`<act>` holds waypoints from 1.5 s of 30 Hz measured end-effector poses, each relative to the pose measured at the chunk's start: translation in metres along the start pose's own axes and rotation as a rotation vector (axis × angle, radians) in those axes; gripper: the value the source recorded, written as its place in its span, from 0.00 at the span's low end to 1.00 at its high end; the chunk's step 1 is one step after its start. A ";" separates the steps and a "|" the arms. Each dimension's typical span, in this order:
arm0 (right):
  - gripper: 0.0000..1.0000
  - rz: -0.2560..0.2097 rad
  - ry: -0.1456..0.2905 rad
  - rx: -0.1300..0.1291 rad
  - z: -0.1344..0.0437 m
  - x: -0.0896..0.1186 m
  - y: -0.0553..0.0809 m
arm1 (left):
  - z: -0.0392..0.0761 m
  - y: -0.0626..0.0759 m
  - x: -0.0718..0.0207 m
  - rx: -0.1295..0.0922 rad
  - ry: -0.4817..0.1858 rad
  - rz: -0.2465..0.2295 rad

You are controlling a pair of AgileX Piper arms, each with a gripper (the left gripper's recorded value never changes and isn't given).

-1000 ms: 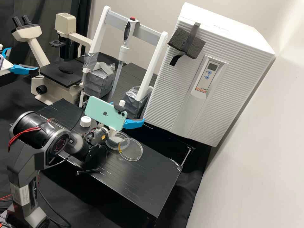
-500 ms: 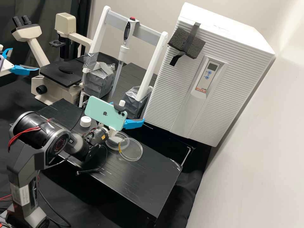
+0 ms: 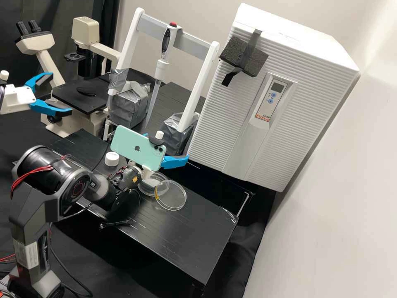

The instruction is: Close the bottle

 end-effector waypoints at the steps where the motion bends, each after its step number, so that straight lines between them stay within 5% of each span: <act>1: 1.00 0.000 0.000 0.000 0.000 0.000 0.000 | 0.004 0.000 0.0007 0.005 -0.023 -0.003; 7: 1.00 0.000 0.000 0.000 0.000 0.000 0.000 | 0.023 -0.003 0.0028 0.034 -0.131 -0.020; 20: 1.00 0.000 0.000 0.000 0.000 0.000 0.000 | 0.022 -0.040 0.0095 -0.003 -0.138 -0.147; 30: 1.00 0.000 0.000 0.000 0.000 0.000 0.000 | 0.024 -0.045 0.0103 -0.011 -0.144 -0.164; 45: 1.00 0.000 0.000 0.000 0.000 0.000 0.000 | 0.024 -0.051 0.0111 -0.105 -0.139 -0.177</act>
